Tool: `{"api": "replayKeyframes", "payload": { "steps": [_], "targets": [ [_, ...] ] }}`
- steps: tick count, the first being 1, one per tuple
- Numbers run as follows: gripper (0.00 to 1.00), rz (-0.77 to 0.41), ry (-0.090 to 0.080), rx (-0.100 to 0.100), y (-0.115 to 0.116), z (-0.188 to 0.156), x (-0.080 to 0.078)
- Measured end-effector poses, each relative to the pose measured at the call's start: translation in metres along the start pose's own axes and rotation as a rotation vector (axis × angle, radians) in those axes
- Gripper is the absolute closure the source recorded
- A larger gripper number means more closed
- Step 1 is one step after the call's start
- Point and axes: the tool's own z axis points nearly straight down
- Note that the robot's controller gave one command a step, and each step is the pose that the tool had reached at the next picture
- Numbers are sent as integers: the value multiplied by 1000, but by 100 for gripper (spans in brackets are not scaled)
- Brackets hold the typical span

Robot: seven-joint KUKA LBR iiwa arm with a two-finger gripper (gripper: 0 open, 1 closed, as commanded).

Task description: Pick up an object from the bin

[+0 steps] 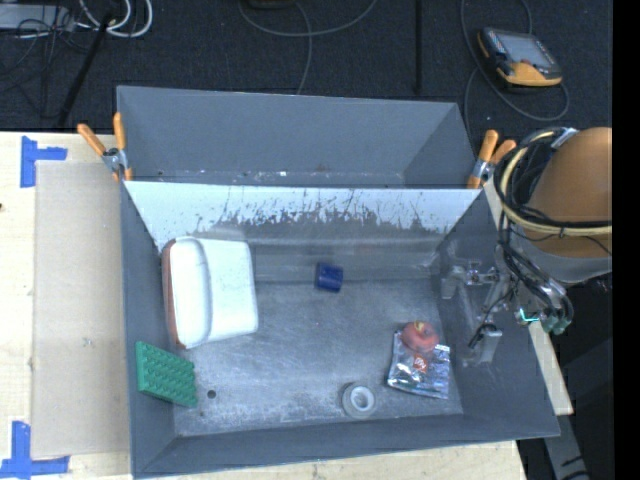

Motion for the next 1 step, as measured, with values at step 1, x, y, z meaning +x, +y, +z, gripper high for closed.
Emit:
{"api": "replayKeyframes", "payload": {
  "steps": [1],
  "targets": [
    [0,-149,-4,0,-6,143,-12]
  ]
}}
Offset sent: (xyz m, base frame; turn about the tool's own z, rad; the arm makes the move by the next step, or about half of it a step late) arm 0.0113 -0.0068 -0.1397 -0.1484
